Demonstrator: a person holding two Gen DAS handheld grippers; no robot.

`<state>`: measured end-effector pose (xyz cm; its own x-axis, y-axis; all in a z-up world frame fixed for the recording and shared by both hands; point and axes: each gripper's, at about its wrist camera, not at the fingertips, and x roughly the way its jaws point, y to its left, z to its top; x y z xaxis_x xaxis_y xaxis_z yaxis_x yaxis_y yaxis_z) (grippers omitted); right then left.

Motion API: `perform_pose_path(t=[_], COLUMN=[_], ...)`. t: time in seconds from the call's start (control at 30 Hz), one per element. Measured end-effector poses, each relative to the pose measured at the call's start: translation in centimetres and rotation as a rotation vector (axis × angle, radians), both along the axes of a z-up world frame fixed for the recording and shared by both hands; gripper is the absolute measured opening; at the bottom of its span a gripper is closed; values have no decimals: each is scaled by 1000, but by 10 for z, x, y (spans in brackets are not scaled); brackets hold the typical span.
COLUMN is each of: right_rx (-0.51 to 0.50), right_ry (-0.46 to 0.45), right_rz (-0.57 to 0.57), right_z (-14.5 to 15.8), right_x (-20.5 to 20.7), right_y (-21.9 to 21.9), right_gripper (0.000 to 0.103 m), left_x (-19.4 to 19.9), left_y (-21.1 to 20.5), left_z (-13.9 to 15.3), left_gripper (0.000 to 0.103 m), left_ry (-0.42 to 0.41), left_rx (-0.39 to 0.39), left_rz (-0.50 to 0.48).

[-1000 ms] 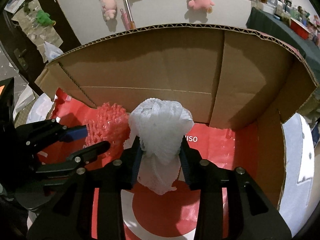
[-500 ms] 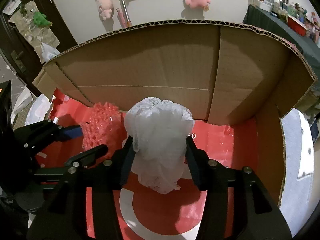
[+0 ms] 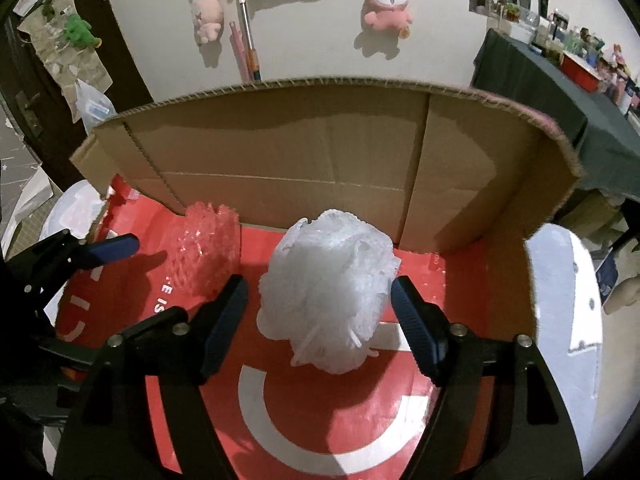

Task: Organize soft objects
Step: 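Carry both puffs into the red-lined box and open both tools to release, then withdraw both tools from the box back toward the remaining items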

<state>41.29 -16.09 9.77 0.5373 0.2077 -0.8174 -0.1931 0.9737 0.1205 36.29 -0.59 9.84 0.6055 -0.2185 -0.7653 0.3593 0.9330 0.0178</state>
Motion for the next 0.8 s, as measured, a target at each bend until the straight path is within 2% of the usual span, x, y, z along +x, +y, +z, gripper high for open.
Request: perform_pose_path(t=[0.07, 0.23, 0.33, 0.43, 0.63, 0.8], right_rx=[-1, -16, -16, -14, 3, -2], right_ry=[-13, -68, -102, -148, -228, -296], right_rz=[-6, -6, -3, -1, 2, 5], right_z=[7, 35, 53, 72, 97, 109], right_x=[-8, -40, -64, -92, -148, -197], right_y=[-1, -3, -3, -3, -3, -3], right_gripper=[77, 82, 83, 89, 89, 90], left_x=[-7, -37, -63, -88, -140, -184], left_y=[2, 8, 15, 22, 33, 39], left_z=[9, 33, 51, 67, 93, 102], left_gripper=[88, 94, 98, 102, 103, 103], left_ry=[-22, -86, -149, -205, -286, -342], left_rx=[-9, -27, -38, -58, -101, -113], left_rz=[9, 37, 51, 76, 117, 135])
